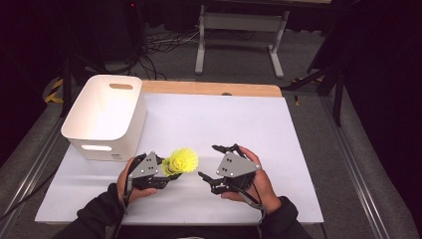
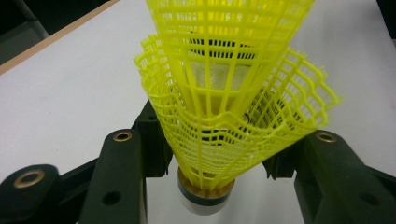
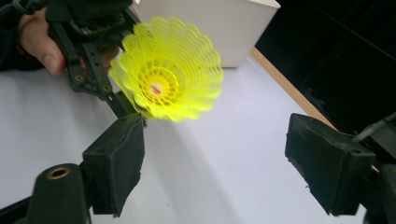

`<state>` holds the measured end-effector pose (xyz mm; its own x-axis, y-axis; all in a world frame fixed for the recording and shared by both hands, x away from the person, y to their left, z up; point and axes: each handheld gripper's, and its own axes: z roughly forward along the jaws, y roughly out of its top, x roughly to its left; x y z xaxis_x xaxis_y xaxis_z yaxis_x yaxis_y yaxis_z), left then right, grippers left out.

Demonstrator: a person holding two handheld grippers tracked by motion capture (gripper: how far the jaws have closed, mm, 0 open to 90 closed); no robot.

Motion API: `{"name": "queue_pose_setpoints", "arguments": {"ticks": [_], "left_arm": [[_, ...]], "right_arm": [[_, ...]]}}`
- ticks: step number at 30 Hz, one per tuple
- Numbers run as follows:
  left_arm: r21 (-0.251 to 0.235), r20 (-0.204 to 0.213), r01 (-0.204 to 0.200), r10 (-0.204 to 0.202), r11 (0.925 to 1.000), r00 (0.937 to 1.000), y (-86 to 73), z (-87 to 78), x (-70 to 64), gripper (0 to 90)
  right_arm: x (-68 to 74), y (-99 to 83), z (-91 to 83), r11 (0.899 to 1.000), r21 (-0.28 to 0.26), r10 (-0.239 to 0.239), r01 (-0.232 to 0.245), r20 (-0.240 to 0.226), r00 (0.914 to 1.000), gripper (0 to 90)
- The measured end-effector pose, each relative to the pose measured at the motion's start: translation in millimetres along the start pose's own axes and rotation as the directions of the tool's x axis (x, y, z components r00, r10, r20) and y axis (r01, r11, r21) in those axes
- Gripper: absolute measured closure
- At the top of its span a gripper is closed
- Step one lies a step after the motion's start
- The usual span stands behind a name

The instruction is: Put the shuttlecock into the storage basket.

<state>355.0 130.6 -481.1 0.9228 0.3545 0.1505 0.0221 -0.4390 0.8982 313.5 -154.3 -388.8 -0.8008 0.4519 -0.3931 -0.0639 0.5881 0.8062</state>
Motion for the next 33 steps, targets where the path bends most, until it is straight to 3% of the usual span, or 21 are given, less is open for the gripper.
{"name": "queue_pose_setpoints", "arguments": {"ticks": [20,22,27,33], "left_arm": [[-0.010,-0.011,-0.003,0.003,0.9999,0.9999,0.7,-5.3,0.7,52.1],[-0.011,-0.013,-0.005,0.005,0.9999,0.9999,0.8,-6.0,0.7,52.1],[-0.014,-0.017,-0.005,0.005,0.9999,0.9998,0.9,-7.3,1.2,52.2],[-0.025,-0.019,0.001,-0.001,0.9997,0.9998,1.7,-8.9,1.0,52.1]], "right_arm": [[-16.7,-54.9,-11.6,0.994,0.031,0.099,-0.102,0.085,0.9915,20.9],[-16.1,-59.6,-13.5,0.995,0.009,0.103,-0.104,0.090,0.9906,21.1],[-12.7,-66.7,-14.5,0.996,0.011,0.092,-0.093,0.100,0.9907,21.1],[-9.0,-77.5,-14.1,0.992,0.016,0.121,-0.123,0.100,0.9875,21.0]]}}
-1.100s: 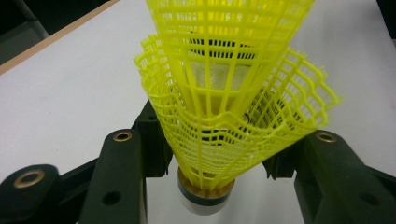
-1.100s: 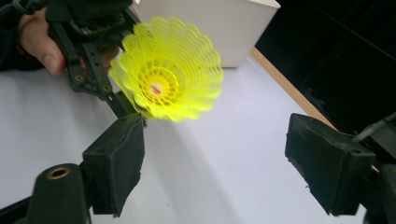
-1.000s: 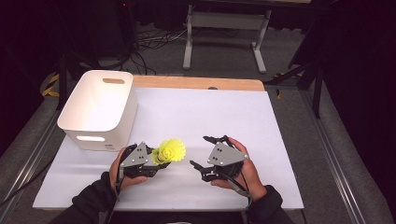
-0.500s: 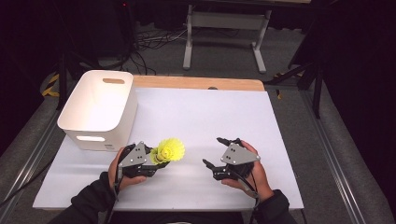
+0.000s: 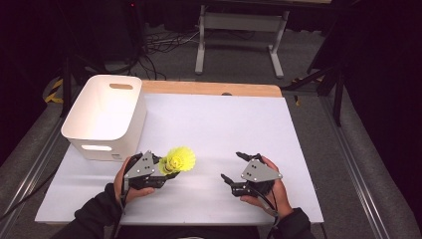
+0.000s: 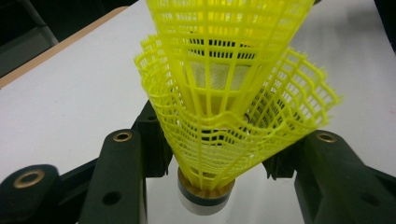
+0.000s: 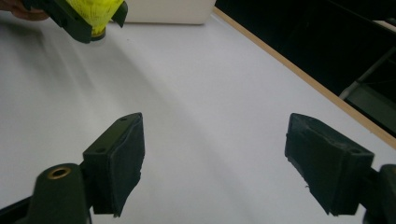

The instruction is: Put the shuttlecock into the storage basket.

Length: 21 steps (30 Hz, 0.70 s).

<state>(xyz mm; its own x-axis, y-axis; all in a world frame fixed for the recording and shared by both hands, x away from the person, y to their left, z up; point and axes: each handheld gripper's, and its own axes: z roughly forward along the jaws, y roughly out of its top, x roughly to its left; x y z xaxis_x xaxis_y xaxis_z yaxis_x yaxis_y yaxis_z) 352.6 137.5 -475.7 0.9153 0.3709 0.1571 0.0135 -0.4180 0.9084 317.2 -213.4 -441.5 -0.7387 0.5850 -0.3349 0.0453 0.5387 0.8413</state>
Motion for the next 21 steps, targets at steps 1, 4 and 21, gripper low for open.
{"name": "queue_pose_setpoints", "arguments": {"ticks": [1,4,21], "left_arm": [[-0.002,-0.002,-0.003,0.003,1.0000,1.0000,0.5,-0.5,-0.4,52.1],[-0.006,-0.005,-0.004,0.004,1.0000,1.0000,1.3,-1.7,-0.1,52.0],[-0.028,-0.032,-0.004,0.004,0.9996,0.9995,4.2,-10.6,3.4,52.1]], "right_arm": [[1.1,-5.9,-0.2,1.000,0.003,0.023,-0.023,-0.001,0.9997,21.0],[2.5,-12.2,-0.2,1.000,0.020,0.022,-0.023,0.010,0.9997,20.9],[-0.7,-21.6,-2.4,0.999,0.004,0.051,-0.051,0.048,0.9975,20.8]]}}
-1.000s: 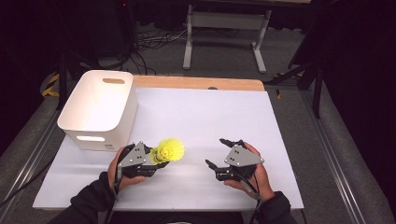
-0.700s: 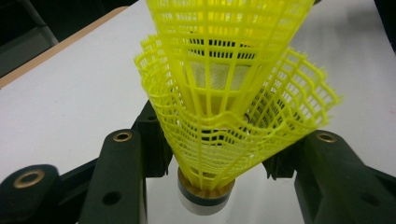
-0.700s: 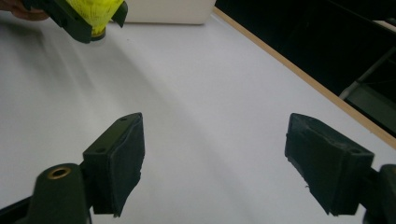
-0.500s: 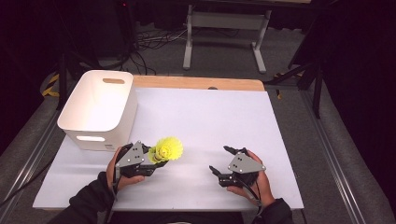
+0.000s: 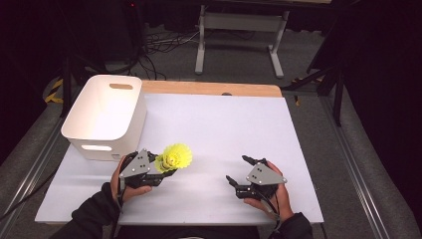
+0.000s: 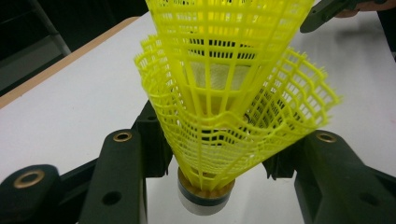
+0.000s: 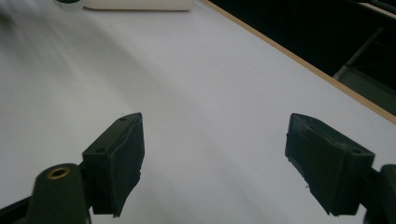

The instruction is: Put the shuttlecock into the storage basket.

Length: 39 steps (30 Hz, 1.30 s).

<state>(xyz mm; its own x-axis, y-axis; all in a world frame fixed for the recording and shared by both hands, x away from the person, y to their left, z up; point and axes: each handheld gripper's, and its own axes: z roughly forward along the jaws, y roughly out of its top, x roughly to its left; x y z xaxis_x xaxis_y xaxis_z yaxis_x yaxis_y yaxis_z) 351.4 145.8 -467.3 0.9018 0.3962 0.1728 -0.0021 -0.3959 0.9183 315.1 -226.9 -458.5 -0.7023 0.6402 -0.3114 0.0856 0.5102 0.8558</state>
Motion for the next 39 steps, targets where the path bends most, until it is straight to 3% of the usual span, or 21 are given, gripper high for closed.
{"name": "queue_pose_setpoints", "arguments": {"ticks": [39], "left_arm": [[-0.046,-0.058,0.009,-0.012,0.9989,0.9982,4.1,-25.8,10.1,52.1]], "right_arm": [[1.3,-2.5,6.1,1.000,0.015,-0.001,0.001,-0.015,0.9999,20.3]]}}
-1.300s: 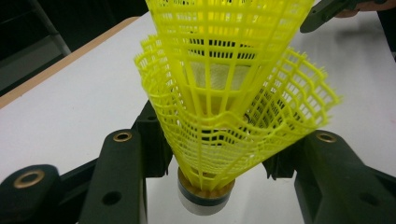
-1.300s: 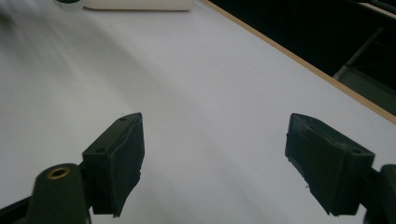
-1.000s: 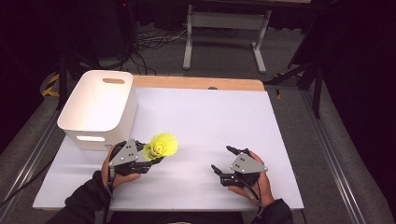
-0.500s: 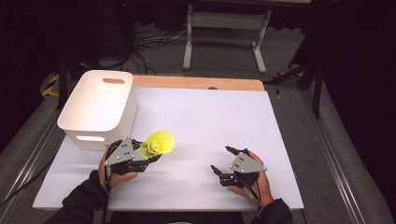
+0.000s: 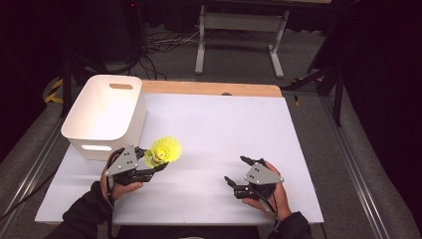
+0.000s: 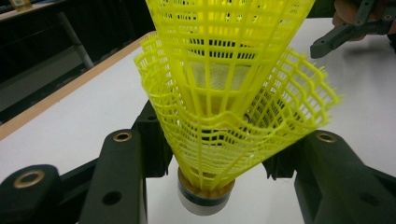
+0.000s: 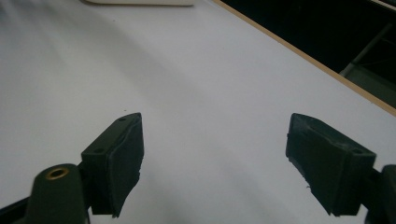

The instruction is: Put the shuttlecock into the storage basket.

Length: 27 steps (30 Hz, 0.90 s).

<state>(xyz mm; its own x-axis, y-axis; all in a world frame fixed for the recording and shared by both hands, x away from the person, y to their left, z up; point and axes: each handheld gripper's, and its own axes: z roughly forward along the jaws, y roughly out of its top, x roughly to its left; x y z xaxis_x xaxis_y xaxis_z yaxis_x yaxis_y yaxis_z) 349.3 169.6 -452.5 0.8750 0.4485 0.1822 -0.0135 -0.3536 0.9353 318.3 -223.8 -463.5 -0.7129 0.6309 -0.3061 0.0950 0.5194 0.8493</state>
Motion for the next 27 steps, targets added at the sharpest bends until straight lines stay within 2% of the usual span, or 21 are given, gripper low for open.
{"name": "queue_pose_setpoints", "arguments": {"ticks": [27], "left_arm": [[-0.043,-0.043,0.021,-0.023,0.9989,0.9988,2.7,-18.0,8.4,51.7]], "right_arm": [[-0.1,-0.7,1.8,1.000,0.005,0.007,-0.007,-0.010,0.9999,19.4]]}}
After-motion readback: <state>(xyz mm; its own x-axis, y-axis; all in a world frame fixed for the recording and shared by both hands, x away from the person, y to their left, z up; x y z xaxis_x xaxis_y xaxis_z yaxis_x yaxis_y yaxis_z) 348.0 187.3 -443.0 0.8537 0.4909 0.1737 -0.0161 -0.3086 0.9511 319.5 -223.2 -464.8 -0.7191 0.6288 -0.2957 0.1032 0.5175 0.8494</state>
